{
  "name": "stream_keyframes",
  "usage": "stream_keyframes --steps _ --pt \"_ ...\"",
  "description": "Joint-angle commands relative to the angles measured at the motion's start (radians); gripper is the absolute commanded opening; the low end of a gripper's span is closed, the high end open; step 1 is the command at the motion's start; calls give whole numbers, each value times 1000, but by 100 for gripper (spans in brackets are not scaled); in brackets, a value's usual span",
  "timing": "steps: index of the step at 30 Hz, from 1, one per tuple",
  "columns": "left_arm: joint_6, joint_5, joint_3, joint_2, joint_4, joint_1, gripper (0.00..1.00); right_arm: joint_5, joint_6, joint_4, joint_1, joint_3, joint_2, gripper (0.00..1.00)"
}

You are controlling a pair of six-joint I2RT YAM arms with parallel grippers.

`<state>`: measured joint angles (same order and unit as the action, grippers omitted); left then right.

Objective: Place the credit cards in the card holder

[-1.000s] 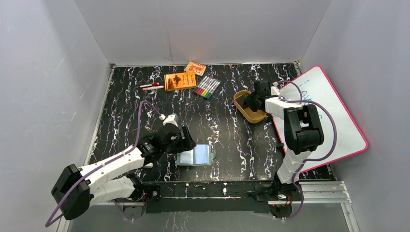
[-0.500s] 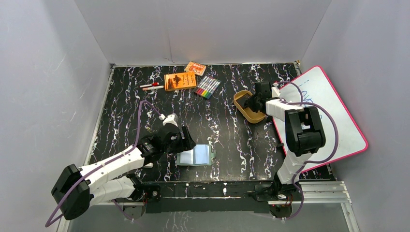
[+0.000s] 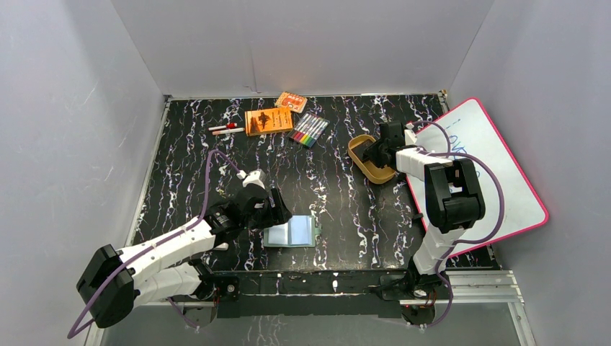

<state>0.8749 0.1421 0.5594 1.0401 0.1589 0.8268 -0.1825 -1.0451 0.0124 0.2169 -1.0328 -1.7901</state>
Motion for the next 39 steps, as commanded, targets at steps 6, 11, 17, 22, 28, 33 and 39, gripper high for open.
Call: stream_keyframes --steps 6,11,17,22,28,33,39 --pt "2 16 11 -3 3 0 69 -6 11 -3 -3 15 37 33" --pt "3 13 9 -6 3 0 69 -9 14 -30 -2 44 66 31" --pt "9 4 2 -6 -2 1 69 -12 20 -34 -2 62 91 27" --pt "13 4 2 -11 0 1 69 -15 23 -35 -3 60 101 22" --pt "16 1 -2 -13 -3 1 69 -12 28 -35 -2 59 110 17" --pt "14 1 0 -9 -6 0 69 -9 29 -37 -2 60 117 11" --pt "14 1 2 -9 -4 0 69 -13 28 -30 -3 53 127 1"
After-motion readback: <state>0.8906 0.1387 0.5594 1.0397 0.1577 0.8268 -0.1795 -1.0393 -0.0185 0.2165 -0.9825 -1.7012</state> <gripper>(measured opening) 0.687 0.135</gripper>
